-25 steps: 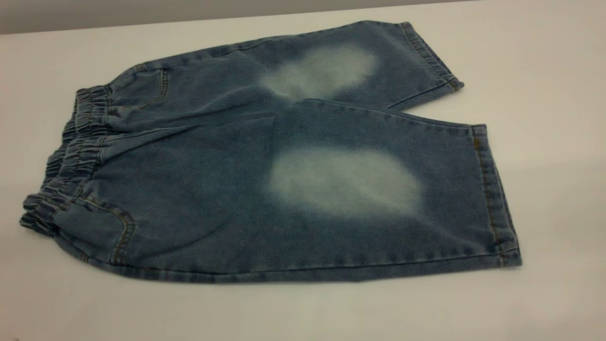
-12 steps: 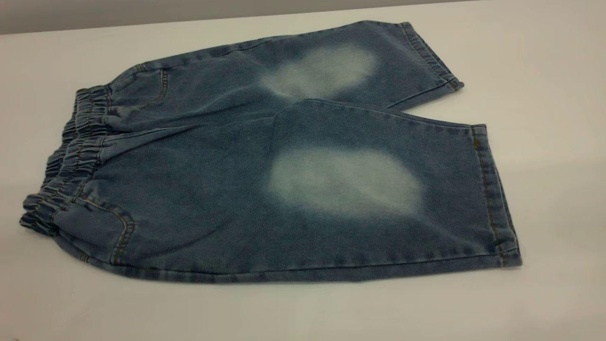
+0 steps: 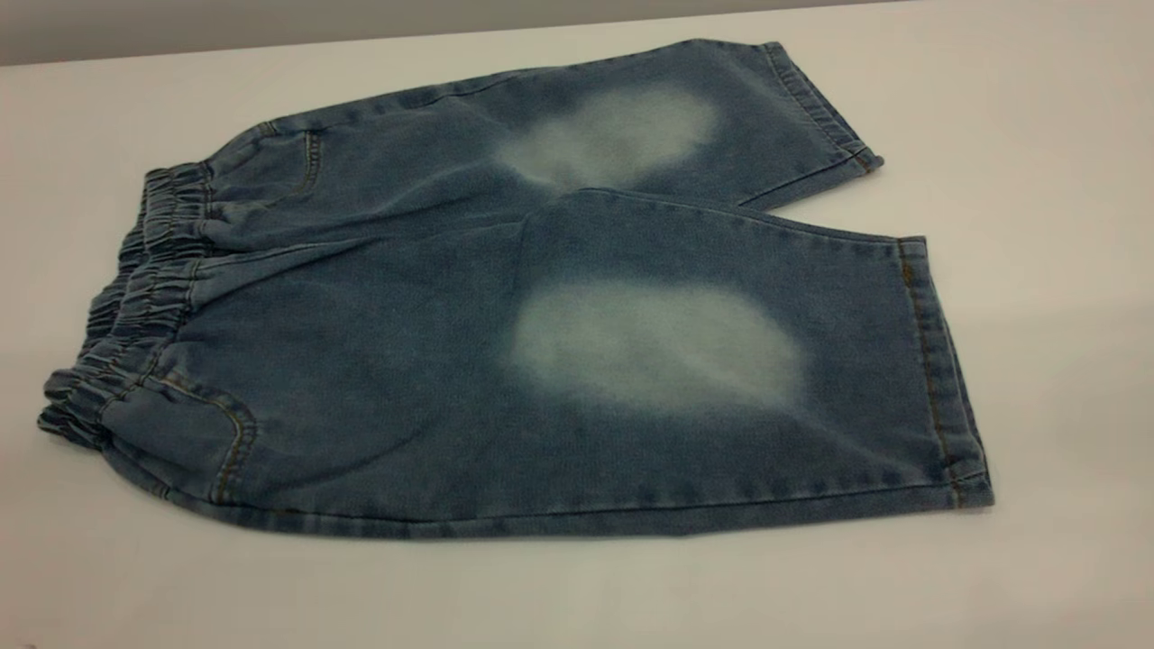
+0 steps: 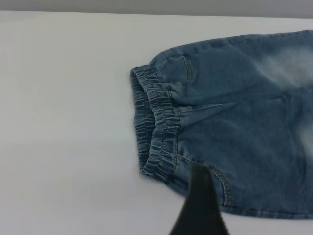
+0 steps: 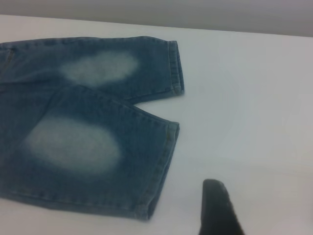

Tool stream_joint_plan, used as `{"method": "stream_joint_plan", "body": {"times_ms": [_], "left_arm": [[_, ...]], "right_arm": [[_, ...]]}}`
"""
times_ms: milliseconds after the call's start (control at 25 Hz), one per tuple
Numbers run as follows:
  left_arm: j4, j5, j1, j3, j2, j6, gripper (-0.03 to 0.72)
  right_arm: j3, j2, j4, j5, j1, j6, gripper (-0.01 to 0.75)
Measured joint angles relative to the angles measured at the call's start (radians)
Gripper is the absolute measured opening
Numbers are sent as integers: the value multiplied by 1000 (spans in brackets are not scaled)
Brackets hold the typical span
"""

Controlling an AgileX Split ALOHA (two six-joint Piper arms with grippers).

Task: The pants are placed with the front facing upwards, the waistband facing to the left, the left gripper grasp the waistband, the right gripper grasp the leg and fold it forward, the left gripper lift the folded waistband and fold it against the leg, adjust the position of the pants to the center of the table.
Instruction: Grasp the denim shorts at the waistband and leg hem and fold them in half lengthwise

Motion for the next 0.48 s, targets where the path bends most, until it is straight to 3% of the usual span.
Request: {"method": "stream_joint_plan", "body": {"times_ms": [480], "left_arm": [[0, 0, 0, 0, 0, 0, 496]], "right_arm": [[0, 0, 38, 0, 0, 0, 346]]}}
